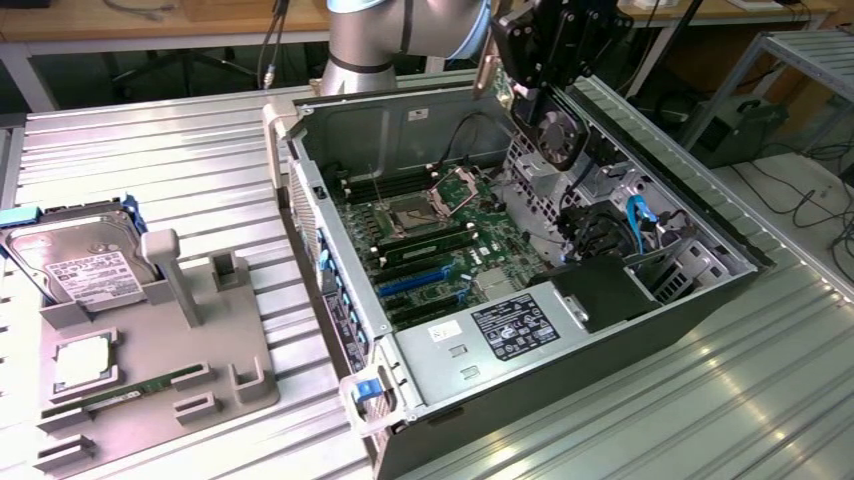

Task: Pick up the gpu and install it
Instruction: 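Insert the gpu into the slot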

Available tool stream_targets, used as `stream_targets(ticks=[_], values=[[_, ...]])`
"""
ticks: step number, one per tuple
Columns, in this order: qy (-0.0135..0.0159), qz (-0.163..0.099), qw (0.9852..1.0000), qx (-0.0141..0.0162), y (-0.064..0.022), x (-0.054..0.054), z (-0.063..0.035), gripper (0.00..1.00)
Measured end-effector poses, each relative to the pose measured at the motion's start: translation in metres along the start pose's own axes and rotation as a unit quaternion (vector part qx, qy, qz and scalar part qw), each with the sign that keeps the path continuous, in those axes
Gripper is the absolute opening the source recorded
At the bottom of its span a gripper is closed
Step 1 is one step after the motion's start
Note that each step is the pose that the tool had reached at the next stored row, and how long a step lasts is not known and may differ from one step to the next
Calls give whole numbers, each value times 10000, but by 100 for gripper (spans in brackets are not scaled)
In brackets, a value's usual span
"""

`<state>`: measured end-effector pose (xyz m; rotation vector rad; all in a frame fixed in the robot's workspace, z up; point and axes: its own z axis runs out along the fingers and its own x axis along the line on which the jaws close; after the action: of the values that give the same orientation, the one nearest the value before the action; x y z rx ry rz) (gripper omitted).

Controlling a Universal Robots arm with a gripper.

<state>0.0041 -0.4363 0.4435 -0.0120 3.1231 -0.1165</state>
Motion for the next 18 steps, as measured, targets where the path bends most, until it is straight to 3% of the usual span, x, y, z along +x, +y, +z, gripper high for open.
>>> stream_targets(ticks=[4,8,14,18], values=[[-23,-314,9995,-4,0,2,-1,27],[-52,-702,9975,-11,0,2,-1,27],[-89,-1194,9928,-18,0,2,0,27],[-113,-1520,9883,-23,0,4,0,27]])
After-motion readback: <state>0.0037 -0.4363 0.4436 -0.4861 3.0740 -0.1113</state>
